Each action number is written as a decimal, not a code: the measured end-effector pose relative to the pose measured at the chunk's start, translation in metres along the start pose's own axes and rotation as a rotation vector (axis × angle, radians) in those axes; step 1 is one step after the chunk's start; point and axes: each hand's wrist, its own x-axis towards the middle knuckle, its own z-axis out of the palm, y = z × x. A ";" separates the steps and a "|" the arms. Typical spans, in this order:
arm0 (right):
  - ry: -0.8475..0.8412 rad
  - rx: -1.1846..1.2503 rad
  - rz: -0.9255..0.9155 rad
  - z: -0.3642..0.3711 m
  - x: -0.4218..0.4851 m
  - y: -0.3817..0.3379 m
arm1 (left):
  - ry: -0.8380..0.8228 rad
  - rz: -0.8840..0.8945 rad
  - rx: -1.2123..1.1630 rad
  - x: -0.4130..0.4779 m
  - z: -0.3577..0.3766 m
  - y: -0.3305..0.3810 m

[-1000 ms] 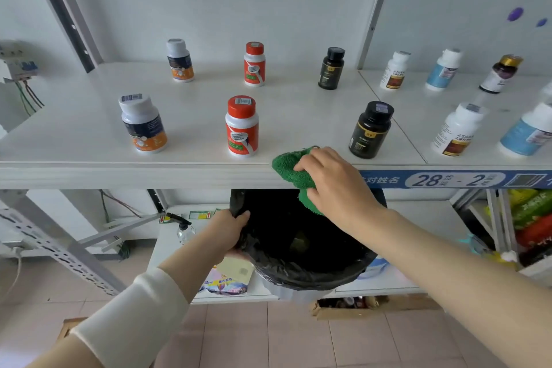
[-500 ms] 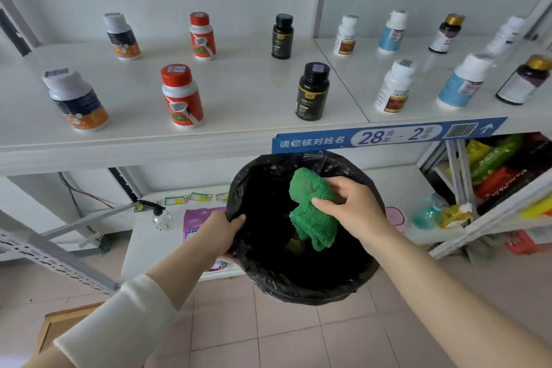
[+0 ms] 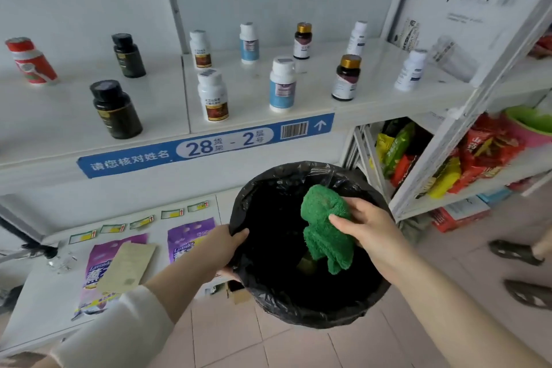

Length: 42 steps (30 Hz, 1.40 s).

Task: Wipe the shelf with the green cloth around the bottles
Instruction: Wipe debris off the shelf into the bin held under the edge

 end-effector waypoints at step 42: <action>-0.226 0.773 0.100 -0.391 0.249 -0.088 | -0.057 -0.095 -0.027 0.175 0.288 0.250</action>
